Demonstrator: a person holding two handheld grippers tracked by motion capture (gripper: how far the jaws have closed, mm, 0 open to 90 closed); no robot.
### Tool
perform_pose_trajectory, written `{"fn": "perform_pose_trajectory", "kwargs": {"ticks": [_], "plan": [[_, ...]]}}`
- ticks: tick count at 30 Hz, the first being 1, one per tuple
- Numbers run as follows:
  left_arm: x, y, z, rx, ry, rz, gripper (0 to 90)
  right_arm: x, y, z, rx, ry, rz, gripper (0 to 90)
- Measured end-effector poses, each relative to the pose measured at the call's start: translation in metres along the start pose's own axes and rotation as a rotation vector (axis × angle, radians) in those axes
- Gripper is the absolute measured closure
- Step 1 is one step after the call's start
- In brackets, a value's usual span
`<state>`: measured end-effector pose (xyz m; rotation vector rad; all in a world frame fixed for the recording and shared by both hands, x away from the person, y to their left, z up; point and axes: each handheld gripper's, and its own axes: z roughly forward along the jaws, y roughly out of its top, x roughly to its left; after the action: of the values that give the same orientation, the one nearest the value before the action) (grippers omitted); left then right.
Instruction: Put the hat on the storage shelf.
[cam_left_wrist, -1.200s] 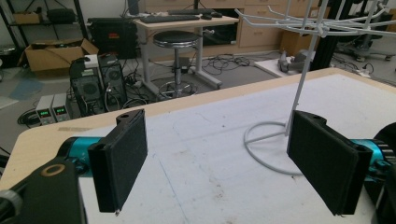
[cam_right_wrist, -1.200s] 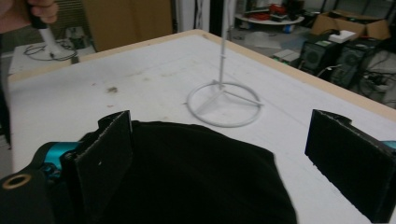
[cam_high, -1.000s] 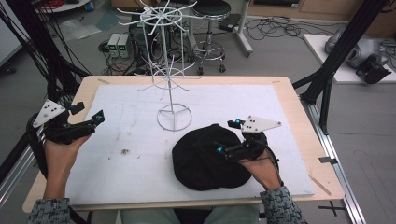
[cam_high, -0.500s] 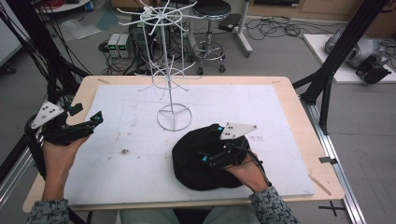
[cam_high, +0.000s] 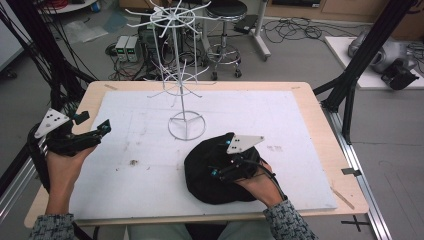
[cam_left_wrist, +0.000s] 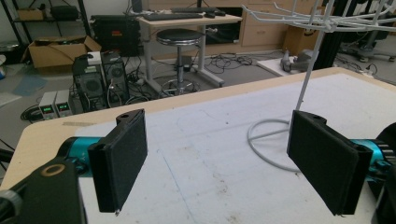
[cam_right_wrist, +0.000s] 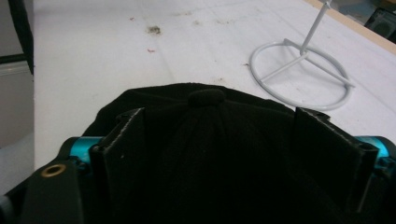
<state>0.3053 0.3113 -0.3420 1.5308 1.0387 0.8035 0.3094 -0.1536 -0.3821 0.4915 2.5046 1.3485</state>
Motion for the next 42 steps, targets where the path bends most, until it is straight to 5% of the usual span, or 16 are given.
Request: {"fn": "perform_pose_trajectory", "kwargs": {"ticks": [11,25,32,42], "plan": [[0.001,0.000,-0.001,-0.005,0.014,-0.004,20.0,0.004,0.002,0.007,0.074,-0.039,-0.037,25.9],[0.001,0.001,-0.002,-0.008,0.014,0.000,20.0,0.008,0.002,0.010,0.138,-0.062,-0.074,60.8],[0.001,0.001,-0.002,-0.010,0.014,-0.002,20.0,0.011,0.002,0.004,0.100,-0.106,-0.092,75.6],[0.003,0.002,-0.004,-0.017,0.017,-0.007,20.0,0.009,0.005,-0.013,-0.026,-0.138,-0.069,78.0]]}}
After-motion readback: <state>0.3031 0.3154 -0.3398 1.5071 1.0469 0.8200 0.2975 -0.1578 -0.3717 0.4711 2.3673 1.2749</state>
